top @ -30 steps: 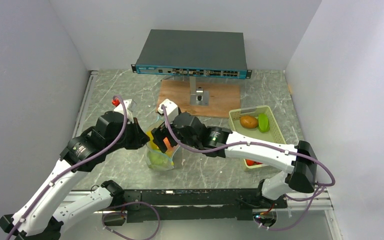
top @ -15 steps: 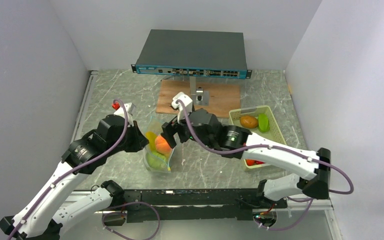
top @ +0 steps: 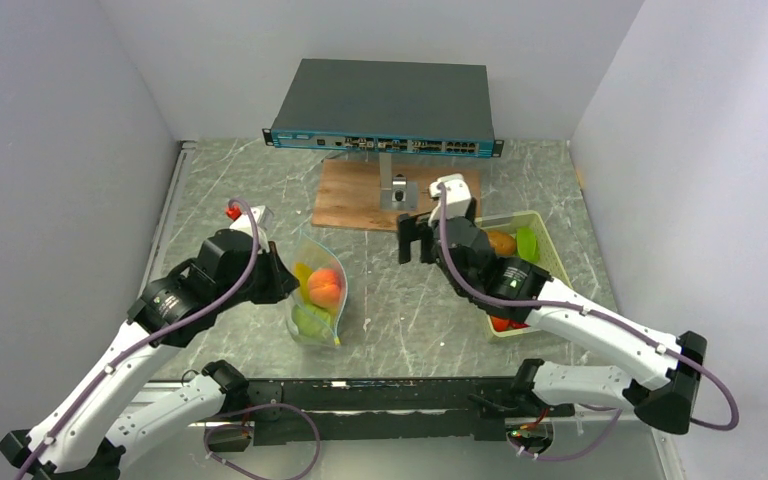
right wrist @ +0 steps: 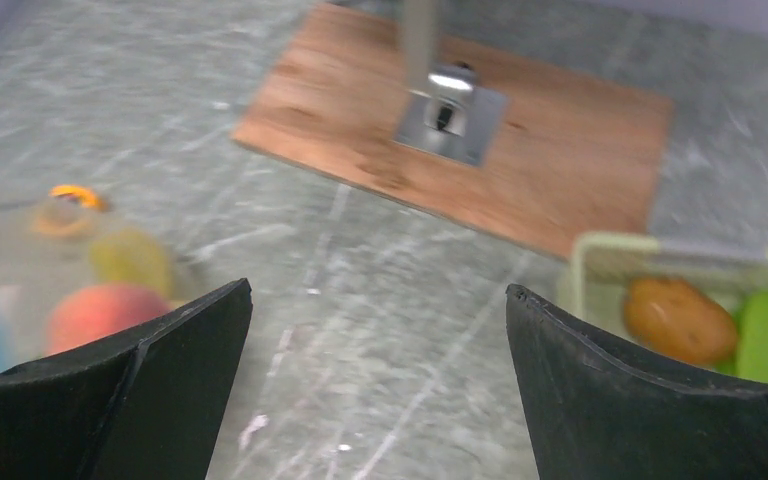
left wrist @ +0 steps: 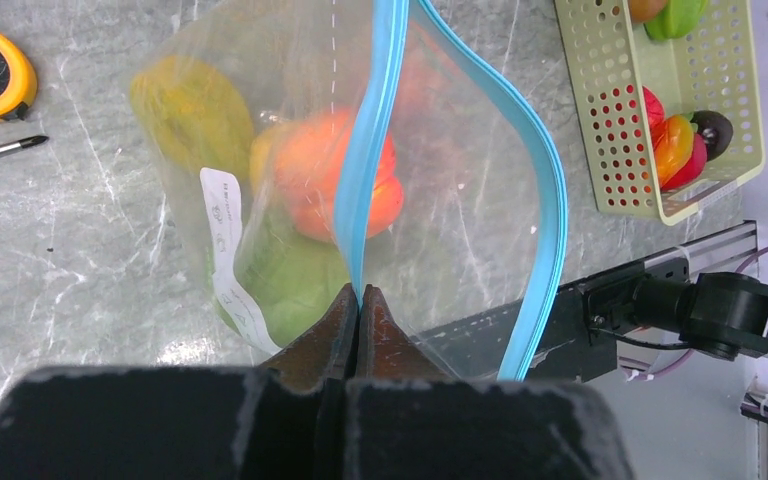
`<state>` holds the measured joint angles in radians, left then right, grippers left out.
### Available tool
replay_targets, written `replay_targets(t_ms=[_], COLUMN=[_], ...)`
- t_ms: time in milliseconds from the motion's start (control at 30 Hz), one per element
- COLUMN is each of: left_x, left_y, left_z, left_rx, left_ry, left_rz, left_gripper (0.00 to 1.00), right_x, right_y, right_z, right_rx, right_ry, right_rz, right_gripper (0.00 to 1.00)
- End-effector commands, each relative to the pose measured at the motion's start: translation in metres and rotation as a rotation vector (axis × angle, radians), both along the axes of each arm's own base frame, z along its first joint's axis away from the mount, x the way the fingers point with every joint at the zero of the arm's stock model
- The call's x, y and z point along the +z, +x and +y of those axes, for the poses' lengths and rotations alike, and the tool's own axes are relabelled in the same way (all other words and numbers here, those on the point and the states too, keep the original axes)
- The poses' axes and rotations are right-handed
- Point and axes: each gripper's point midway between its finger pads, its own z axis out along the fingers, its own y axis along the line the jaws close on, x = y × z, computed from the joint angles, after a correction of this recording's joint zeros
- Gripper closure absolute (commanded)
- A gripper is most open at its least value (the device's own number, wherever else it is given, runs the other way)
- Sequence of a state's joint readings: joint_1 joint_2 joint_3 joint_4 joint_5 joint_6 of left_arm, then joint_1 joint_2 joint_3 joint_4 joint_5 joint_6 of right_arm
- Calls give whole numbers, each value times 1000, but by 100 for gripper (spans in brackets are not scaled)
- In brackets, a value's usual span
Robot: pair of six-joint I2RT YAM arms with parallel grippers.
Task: Place the food in the zip-top bag and seal the zipper
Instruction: Pick up the fake fruit from the bin.
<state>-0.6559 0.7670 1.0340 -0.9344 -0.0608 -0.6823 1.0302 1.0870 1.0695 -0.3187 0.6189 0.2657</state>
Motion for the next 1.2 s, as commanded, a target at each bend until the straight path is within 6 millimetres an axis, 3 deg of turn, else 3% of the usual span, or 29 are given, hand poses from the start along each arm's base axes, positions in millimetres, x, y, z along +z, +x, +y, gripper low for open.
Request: replay_targets(t_ms=[0, 167, 300, 500, 700, 800, 1167], left_x=[13, 12, 11, 8, 9, 7, 8], left_y=[4, 4, 5, 6, 5, 4, 5], left_z=[-6, -7, -11, -14, -15, -15, -17], left_rx=[11, 6, -8, -20, -23, -27, -37], left_ry=[-71, -78, -73, -69, -79, -83, -77], left_rz=[-46, -53, -43, -31, -38, -36, -30], left_gripper=[100, 100, 100, 100, 100, 100, 100], right_x=[-27, -76, -123, -174, -182, -189, -209], right_y=[14, 14, 3, -27, -46, -56, -58], right_z=[-61, -125, -162, -180, -192, -203, -206], right_rx=[-239, -465, -589, -628, -727, -826, -875], right_ry=[65, 135, 184, 192, 195, 206, 263], right_rz=[69, 205, 374, 611, 700, 721, 726], right_gripper=[1, 1, 1, 1, 4, 15, 30])
